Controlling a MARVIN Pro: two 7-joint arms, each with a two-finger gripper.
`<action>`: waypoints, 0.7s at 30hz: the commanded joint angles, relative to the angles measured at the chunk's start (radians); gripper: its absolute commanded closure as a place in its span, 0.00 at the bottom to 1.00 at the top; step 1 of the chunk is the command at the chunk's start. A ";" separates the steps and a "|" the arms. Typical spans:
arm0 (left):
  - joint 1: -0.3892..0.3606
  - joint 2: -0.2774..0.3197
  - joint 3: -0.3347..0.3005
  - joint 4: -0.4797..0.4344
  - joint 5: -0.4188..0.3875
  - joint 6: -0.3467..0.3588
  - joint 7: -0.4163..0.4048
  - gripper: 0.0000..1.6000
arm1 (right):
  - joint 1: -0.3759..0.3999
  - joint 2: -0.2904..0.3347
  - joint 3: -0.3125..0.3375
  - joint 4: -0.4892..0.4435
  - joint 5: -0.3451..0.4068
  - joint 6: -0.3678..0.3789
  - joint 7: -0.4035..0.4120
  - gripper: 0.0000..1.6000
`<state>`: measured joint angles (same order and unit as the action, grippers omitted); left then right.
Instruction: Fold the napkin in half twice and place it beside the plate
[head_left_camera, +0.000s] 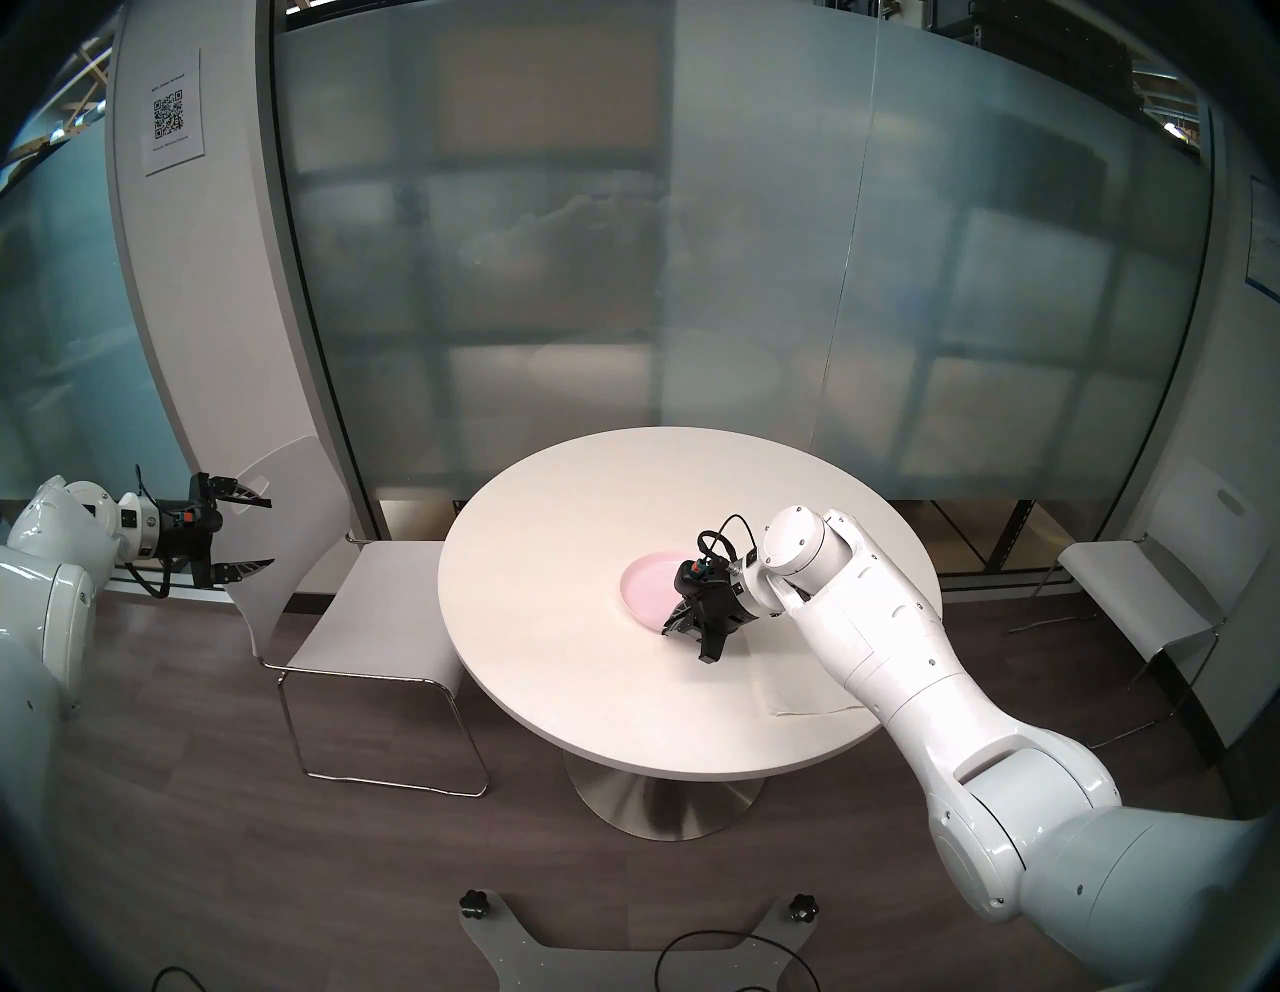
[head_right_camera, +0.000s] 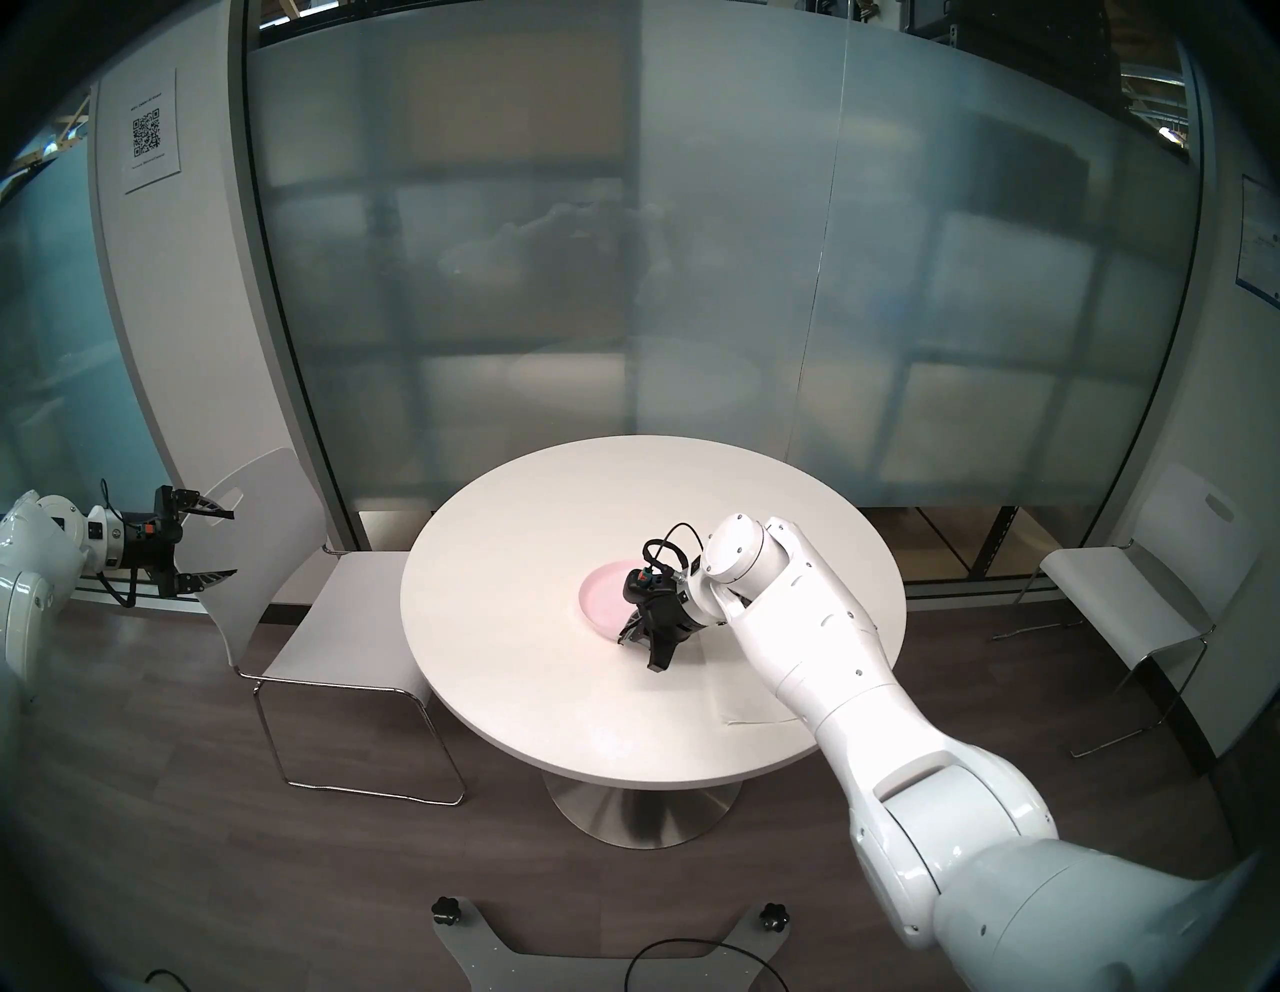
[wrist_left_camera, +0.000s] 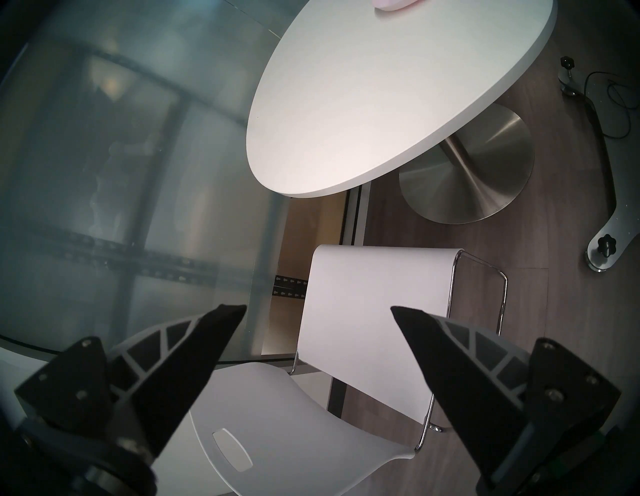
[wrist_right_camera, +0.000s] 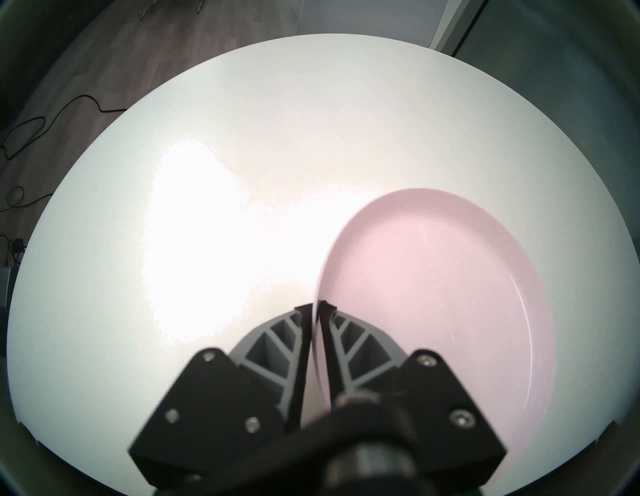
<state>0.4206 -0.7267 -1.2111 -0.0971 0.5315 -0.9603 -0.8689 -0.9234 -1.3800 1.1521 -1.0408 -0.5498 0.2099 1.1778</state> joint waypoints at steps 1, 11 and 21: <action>-0.015 0.003 -0.001 -0.012 -0.006 0.000 -0.043 0.00 | 0.028 -0.012 0.005 -0.009 0.009 0.000 0.015 0.64; -0.014 0.006 -0.002 -0.011 -0.005 0.000 -0.043 0.00 | 0.030 -0.017 0.009 -0.002 0.010 0.001 0.045 0.50; -0.016 0.006 -0.003 -0.012 -0.006 0.000 -0.043 0.00 | 0.034 -0.020 0.014 0.007 0.011 0.001 0.073 1.00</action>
<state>0.4210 -0.7262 -1.2119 -0.0966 0.5315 -0.9603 -0.8690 -0.9136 -1.3890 1.1630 -1.0293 -0.5465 0.2099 1.2405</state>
